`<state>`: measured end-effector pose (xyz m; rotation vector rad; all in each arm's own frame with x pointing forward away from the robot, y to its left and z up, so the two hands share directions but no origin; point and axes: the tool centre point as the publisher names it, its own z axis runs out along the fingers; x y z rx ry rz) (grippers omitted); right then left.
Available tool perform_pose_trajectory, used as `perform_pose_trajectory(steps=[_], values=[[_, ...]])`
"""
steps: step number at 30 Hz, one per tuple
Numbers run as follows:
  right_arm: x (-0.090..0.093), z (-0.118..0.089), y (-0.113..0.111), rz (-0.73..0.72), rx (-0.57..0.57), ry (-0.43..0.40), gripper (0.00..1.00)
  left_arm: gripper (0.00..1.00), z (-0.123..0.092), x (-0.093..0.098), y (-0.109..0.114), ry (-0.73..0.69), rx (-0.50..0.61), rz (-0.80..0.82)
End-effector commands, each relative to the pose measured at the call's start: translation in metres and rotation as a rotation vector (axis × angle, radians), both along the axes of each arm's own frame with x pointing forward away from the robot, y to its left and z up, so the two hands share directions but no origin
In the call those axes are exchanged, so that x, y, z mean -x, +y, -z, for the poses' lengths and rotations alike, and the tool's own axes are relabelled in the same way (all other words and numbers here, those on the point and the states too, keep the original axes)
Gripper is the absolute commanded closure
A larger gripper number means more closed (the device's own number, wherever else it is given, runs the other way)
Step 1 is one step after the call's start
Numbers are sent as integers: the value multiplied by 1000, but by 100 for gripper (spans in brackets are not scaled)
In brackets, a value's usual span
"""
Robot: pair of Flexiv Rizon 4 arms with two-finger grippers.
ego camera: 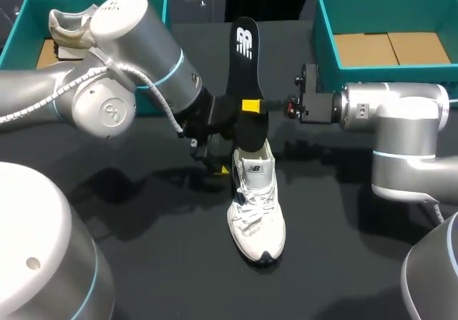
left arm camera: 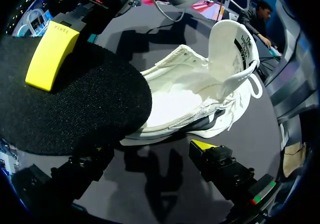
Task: Take the shoe out of the shoebox, open the shoe tongue, remove and reinsert the insole, then place the shoe into the shoebox
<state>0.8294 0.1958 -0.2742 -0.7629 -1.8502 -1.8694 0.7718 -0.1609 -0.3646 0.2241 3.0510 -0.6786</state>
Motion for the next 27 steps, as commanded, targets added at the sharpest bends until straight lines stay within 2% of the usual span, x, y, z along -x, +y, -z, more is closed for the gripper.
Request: perform_pose_trajectory(steps=[1, 13, 27], values=[[-1, 4, -1, -12, -4, -3, 100, 0, 0, 1, 1, -1, 0, 0], [3, 10, -5, -19, -7, 6, 100, 0, 0, 1, 1, -1, 0, 0], [18, 22, -6, -19, -5, 41, 100, 0, 0, 1, 1, -1, 0, 0]])
